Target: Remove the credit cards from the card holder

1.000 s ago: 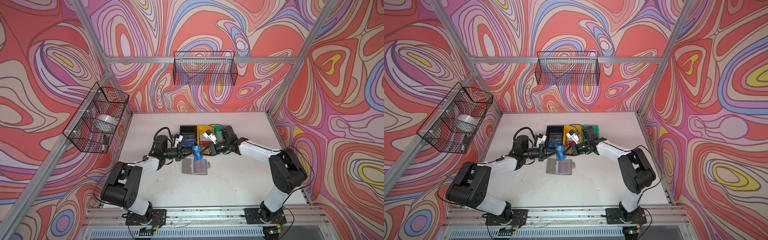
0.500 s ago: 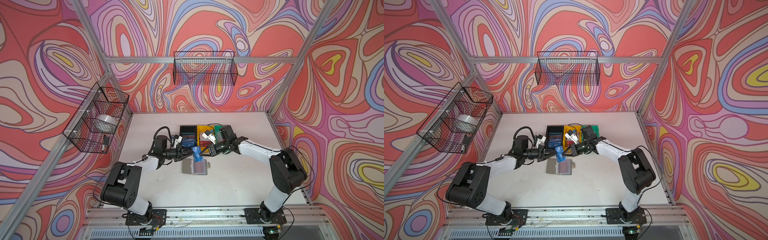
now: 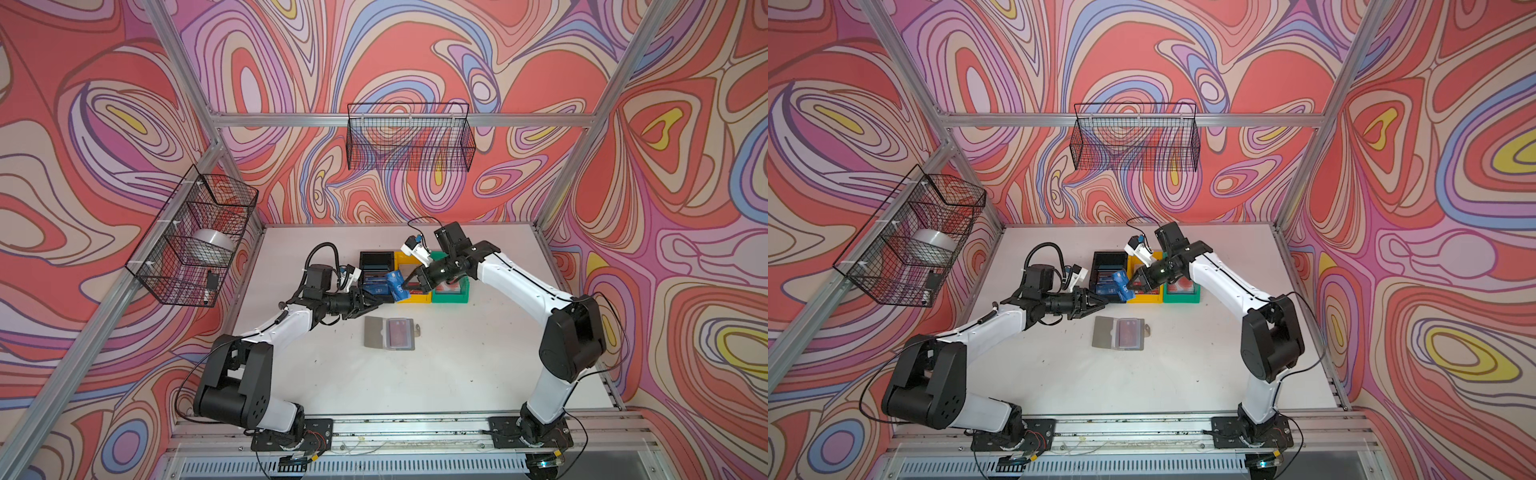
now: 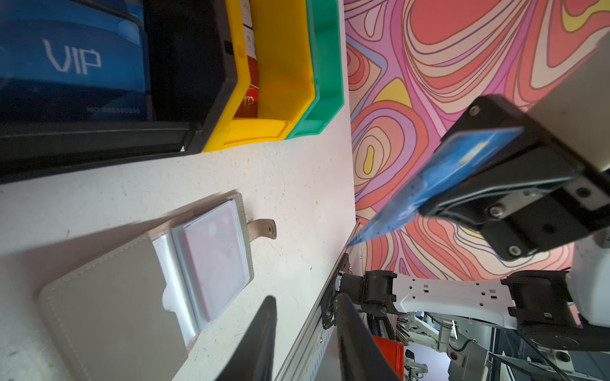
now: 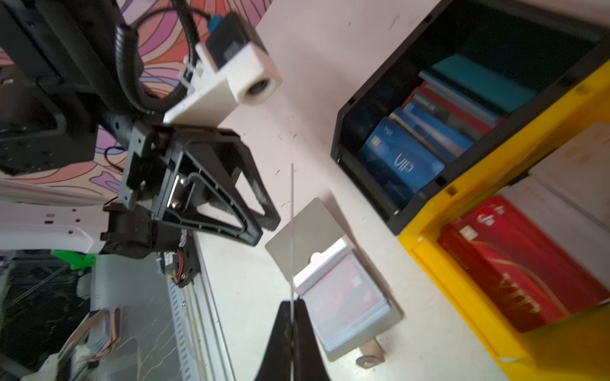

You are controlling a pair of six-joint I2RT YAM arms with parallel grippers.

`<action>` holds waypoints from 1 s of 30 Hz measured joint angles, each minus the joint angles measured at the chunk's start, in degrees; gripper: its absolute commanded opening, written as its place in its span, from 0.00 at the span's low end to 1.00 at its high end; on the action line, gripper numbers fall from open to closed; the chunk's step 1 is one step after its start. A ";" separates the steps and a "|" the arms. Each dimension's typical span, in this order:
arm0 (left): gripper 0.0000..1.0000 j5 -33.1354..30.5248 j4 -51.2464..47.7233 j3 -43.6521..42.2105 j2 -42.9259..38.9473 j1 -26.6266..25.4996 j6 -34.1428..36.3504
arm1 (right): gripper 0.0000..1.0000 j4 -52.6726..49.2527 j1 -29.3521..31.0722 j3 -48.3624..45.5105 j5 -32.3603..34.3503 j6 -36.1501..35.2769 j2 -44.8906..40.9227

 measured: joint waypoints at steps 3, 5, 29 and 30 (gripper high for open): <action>0.34 -1.18 -2.75 0.94 0.00 0.17 1.38 | 0.00 -5.60 0.00 7.89 4.85 -3.21 4.07; 0.34 -2.34 -4.79 2.05 0.00 0.44 2.64 | 0.00 -9.16 0.00 13.11 7.87 -5.16 6.97; 0.34 -10.54 -16.13 6.60 0.55 3.67 10.10 | 0.00 -19.28 9.20 35.34 24.94 -21.14 22.88; 0.34 -10.69 -16.24 6.60 0.55 3.67 10.19 | 0.00 -19.19 9.81 35.34 25.62 -21.88 23.52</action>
